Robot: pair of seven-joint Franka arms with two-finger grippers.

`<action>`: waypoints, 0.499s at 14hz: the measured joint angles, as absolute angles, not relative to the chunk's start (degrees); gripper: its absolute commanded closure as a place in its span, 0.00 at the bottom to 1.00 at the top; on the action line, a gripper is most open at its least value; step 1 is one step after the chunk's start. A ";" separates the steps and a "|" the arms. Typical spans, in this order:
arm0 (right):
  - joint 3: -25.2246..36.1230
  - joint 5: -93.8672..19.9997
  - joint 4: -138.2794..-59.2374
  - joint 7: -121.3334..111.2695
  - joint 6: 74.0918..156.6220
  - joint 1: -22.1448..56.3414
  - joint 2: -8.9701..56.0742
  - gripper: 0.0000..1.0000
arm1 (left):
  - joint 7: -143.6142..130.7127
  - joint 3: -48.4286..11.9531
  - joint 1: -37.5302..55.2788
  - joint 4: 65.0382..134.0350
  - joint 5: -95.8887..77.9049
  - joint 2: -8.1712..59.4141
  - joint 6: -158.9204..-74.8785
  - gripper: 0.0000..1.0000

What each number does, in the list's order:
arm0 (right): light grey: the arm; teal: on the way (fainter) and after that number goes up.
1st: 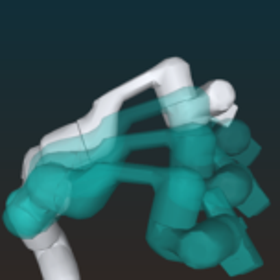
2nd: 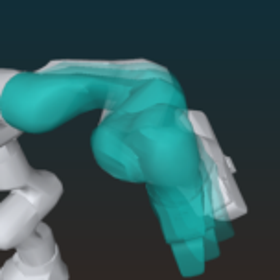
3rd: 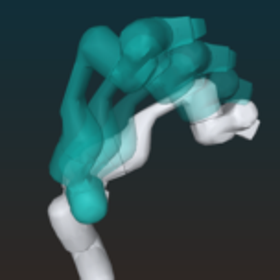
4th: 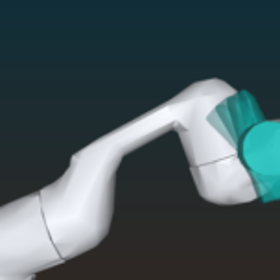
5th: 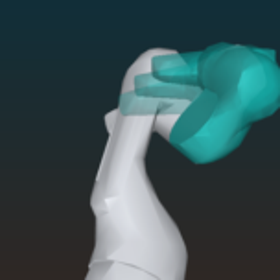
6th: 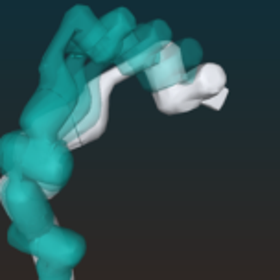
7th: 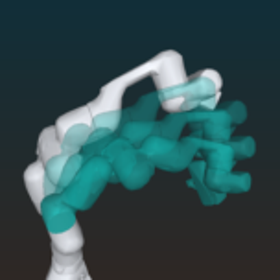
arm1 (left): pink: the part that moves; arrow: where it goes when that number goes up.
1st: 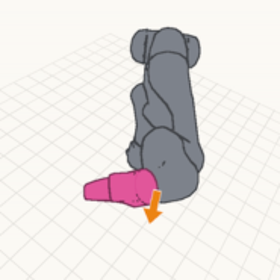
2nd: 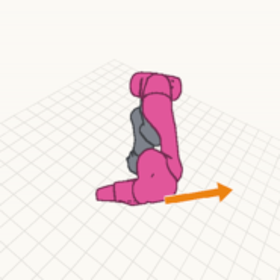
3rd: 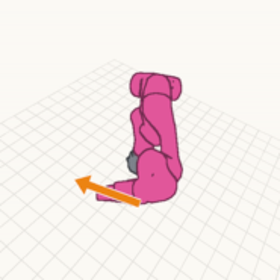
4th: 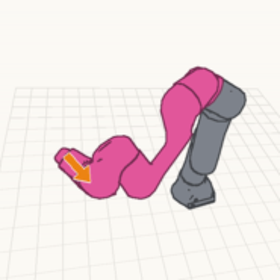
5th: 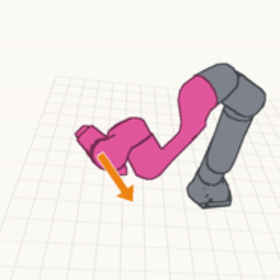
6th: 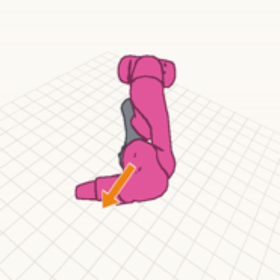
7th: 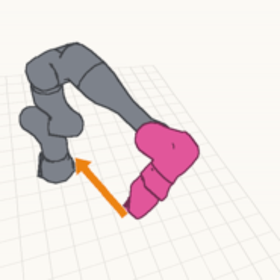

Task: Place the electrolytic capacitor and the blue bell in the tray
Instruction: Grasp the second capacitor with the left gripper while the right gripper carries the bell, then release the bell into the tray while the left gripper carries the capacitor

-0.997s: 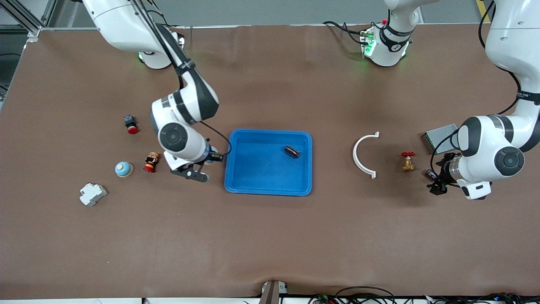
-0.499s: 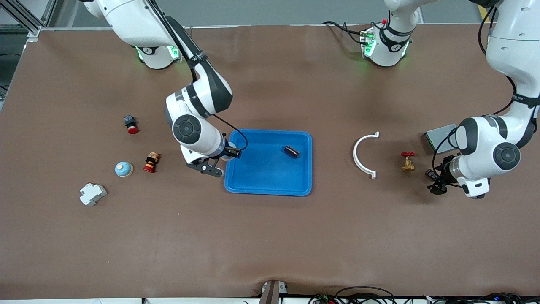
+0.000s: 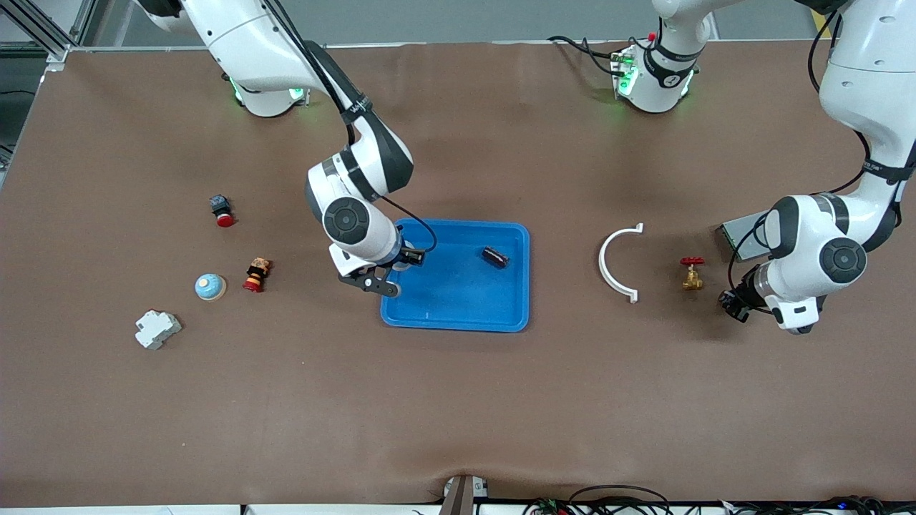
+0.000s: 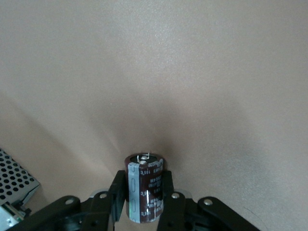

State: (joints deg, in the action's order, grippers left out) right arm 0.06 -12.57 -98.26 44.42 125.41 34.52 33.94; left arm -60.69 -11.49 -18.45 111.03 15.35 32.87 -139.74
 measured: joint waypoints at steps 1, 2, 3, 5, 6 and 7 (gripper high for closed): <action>0.06 -12.57 -98.26 44.42 125.76 34.83 34.40 0.74 | -60.69 -11.50 -18.45 111.06 15.38 32.87 -140.01 1.00; 0.06 -12.57 -98.25 44.42 126.21 35.20 34.83 0.74 | -60.69 -11.53 -18.45 111.06 15.40 32.87 -140.24 1.00; 0.05 -12.57 -98.25 44.42 126.52 35.54 35.26 0.74 | -60.69 -11.64 -18.45 111.06 15.41 32.81 -140.38 1.00; 0.05 -12.57 -98.24 44.43 127.15 35.91 35.88 0.74 | -60.69 -12.02 -18.35 111.05 15.43 32.34 -140.38 1.00; 0.06 -12.57 -98.24 44.43 127.63 35.93 36.18 0.74 | -60.69 -12.34 -18.31 111.04 15.44 31.91 -140.25 1.00; 0.06 -12.57 -98.24 44.43 128.03 35.95 36.52 0.74 | -60.69 -12.88 -18.32 111.03 15.45 31.37 -139.93 1.00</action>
State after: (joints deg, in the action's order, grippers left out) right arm 0.06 -12.57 -98.24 44.43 128.03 35.95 36.52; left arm -60.69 -12.88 -18.32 111.03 15.45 31.37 -139.93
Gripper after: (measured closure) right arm 0.339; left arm 0.661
